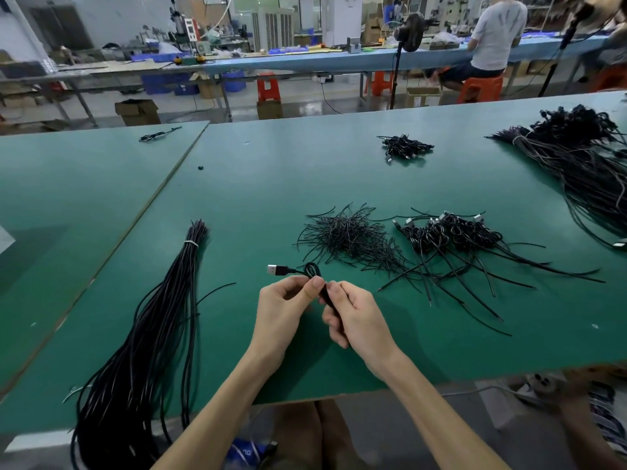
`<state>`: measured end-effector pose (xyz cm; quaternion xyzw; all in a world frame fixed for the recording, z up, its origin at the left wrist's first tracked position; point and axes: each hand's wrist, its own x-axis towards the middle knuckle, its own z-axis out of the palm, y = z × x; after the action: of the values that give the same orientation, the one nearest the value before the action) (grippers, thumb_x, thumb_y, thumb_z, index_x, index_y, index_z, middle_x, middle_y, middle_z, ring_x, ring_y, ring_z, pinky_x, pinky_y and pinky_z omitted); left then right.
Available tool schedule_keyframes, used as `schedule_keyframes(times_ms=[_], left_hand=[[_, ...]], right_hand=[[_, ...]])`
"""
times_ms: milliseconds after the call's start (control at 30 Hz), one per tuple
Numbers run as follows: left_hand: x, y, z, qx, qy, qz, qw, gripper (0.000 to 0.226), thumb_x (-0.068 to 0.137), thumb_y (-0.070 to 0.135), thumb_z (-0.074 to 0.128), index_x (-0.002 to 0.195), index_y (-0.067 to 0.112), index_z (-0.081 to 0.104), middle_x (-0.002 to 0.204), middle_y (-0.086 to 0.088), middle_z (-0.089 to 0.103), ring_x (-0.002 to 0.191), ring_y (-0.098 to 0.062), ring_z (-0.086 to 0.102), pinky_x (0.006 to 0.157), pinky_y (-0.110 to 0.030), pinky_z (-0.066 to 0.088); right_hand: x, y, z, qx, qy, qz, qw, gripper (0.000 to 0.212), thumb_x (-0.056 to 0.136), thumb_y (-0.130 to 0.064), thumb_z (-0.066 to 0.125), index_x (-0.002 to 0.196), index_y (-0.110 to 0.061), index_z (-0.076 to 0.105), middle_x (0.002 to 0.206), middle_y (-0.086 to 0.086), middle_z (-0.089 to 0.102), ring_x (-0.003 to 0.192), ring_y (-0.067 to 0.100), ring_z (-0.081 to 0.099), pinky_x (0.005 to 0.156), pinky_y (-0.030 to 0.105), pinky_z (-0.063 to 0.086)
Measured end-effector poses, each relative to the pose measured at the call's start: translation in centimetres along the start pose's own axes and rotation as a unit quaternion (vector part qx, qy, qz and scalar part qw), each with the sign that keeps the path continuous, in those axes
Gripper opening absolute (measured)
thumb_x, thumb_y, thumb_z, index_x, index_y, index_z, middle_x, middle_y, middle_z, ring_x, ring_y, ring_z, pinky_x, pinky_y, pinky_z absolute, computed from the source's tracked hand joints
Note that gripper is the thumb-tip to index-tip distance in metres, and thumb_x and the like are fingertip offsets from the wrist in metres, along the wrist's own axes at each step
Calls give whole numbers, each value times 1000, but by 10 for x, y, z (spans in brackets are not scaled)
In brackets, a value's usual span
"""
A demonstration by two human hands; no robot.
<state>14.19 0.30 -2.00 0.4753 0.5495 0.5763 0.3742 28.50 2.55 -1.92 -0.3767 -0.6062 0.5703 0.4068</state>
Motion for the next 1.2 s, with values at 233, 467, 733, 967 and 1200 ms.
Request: schedule_keyframes(times_ms=[233, 467, 733, 967, 1200], left_hand=[[-2, 1, -4, -35, -39, 12, 999, 11, 95, 10, 69, 100, 10, 79, 92, -5, 78, 90, -12, 72, 82, -17, 52], [-1, 1, -2, -20, 7, -9, 1000, 12, 94, 1, 68, 91, 8, 77, 85, -2, 79, 81, -7, 71, 76, -16, 52], [11, 25, -9, -47, -7, -46, 998, 16, 103, 11, 58, 102, 2, 70, 96, -12, 78, 88, -27, 75, 82, -38, 62], [54, 63, -26, 34, -49, -111, 992, 31, 99, 32, 66, 97, 1, 71, 84, -6, 74, 59, -14, 65, 61, -24, 57], [126, 81, 76, 122, -167, -141, 968, 32, 96, 29, 73, 88, -1, 68, 69, -6, 73, 55, -11, 68, 53, -21, 58]], right_hand=[[0, 0, 0, 14, -14, 10, 1000, 38, 112, -31, 39, 86, -12, 59, 55, -4, 45, 38, 15, 36, 39, 25, 31], [1, -1, 1, -8, -30, 17, 999, 40, 112, -32, 39, 88, -4, 55, 54, -3, 47, 37, 16, 38, 39, 25, 33], [0, 0, -1, 23, 16, -9, 1000, 39, 109, -41, 43, 108, -12, 69, 83, 11, 77, 66, 28, 72, 54, 26, 50], [2, 8, 5, -93, 23, -9, 995, 28, 111, -20, 40, 99, -16, 66, 81, 3, 75, 66, 20, 71, 66, 38, 54], [-1, 13, 13, -224, -32, -33, 973, 22, 106, -32, 48, 89, -38, 60, 78, -12, 69, 66, 10, 63, 71, 35, 54]])
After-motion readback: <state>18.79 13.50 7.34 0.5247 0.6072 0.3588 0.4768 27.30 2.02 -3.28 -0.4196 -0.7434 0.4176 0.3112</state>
